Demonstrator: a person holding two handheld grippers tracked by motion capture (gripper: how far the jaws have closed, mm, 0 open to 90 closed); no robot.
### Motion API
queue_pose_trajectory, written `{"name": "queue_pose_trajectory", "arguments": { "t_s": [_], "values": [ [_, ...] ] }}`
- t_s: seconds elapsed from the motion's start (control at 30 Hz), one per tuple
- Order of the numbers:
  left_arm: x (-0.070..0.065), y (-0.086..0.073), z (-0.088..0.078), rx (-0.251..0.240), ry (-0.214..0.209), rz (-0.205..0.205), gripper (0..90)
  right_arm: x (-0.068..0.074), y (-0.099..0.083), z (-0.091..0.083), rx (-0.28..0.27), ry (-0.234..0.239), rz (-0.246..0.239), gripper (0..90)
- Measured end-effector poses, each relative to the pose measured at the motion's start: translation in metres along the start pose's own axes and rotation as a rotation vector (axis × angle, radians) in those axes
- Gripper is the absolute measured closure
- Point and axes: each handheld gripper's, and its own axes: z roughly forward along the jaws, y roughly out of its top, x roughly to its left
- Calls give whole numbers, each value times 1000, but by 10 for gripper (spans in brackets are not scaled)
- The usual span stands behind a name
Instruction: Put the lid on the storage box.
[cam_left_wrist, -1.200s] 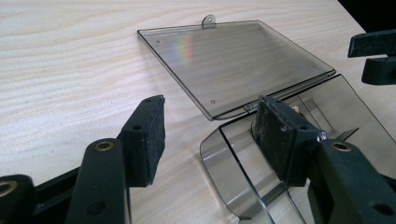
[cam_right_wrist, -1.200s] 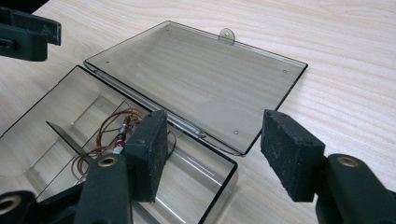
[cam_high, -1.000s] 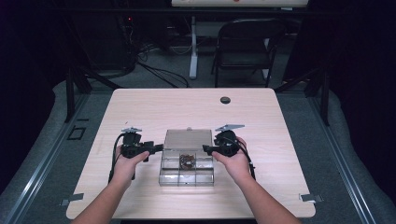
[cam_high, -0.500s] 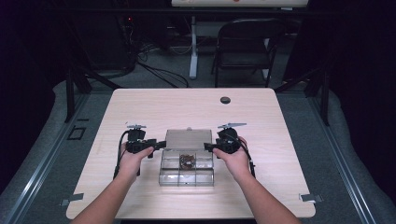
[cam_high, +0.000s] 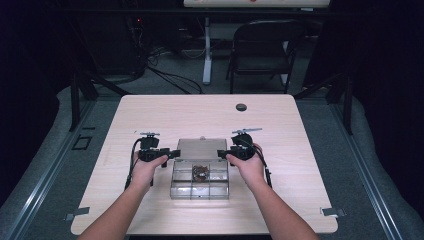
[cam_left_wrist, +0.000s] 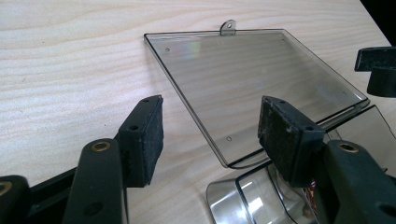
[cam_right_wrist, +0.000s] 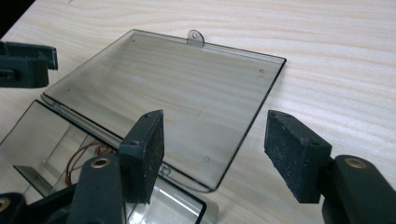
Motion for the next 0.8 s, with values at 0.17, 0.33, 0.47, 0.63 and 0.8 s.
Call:
{"name": "queue_pose_trajectory", "arguments": {
  "t_s": [0.17,0.33,0.47,0.63,0.8],
  "values": [
    [0,1,3,6,-3,-12,411,-2,0,6,7,0,31,381],
    [-1,1,6,16,-6,-11,412,-5,0,10,18,8,41,382],
    [-1,1,10,27,-10,-20,420,-7,1,13,25,17,53,406],
    [1,1,11,29,-12,-28,425,-9,2,15,28,30,67,392],
    [1,1,13,36,-11,-33,425,-8,3,17,30,27,66,385]
  ]
}}
